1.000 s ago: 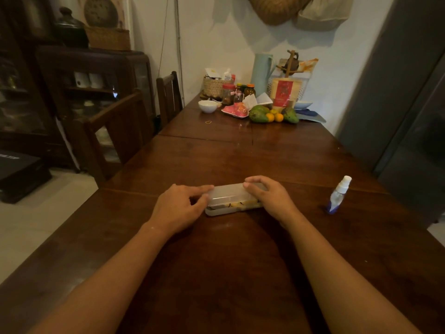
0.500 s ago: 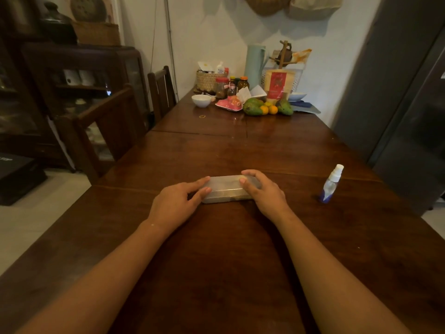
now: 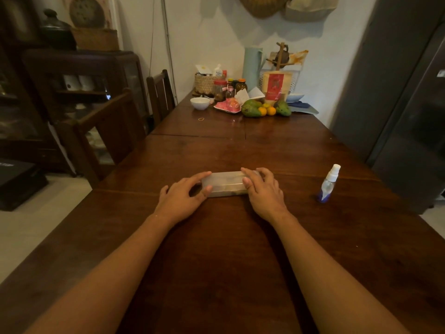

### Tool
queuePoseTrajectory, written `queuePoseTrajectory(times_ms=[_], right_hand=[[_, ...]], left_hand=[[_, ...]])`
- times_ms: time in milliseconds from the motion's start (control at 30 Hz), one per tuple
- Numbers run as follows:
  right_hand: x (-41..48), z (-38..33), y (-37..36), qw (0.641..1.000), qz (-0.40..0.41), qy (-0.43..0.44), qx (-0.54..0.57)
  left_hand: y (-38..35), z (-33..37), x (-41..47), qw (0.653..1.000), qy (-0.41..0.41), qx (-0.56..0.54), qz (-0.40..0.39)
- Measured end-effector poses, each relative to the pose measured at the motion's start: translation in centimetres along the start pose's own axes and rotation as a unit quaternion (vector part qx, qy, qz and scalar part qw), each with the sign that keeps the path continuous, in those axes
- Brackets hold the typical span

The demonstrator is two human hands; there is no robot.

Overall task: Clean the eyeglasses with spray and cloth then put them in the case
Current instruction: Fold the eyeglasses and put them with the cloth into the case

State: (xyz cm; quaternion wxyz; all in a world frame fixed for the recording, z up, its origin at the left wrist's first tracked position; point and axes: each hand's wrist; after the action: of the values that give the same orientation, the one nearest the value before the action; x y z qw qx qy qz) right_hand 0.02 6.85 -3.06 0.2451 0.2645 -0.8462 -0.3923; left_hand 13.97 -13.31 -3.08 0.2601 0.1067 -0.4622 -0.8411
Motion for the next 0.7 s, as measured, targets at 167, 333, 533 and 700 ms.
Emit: queuePoseTrajectory(times_ms=[167, 333, 533, 700], right_hand=[[0.5, 0.1, -0.3, 0.996, 0.090, 0.017, -0.021], [0.9, 0.1, -0.3, 0.984, 0.170, 0.060, -0.014], [1.4, -0.6, -0.5, 0.987, 0.154, 0.055, -0.007], [1.4, -0.6, -0.4, 0.993, 0.106, 0.055, -0.017]], left_hand=[[-0.5, 0.6, 1.1, 0.999, 0.026, -0.015, 0.012], [-0.6, 0.5, 1.5, 0.999, 0.021, -0.015, 0.025], [-0.9, 0.8, 2.7, 0.999, 0.020, -0.026, 0.039], [-1.0, 1.1, 3.6, 0.999, 0.038, -0.003, 0.036]])
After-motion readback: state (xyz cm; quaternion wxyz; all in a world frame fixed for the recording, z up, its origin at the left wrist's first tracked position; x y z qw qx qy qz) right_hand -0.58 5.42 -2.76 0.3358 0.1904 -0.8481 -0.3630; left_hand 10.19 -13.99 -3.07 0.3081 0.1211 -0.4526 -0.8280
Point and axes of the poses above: each hand's wrist, its own x-axis towards the middle knuckle, its own y-axis out of the back of the hand, z = x × y, and after that the axes turned 7 degrees about y, right-handed
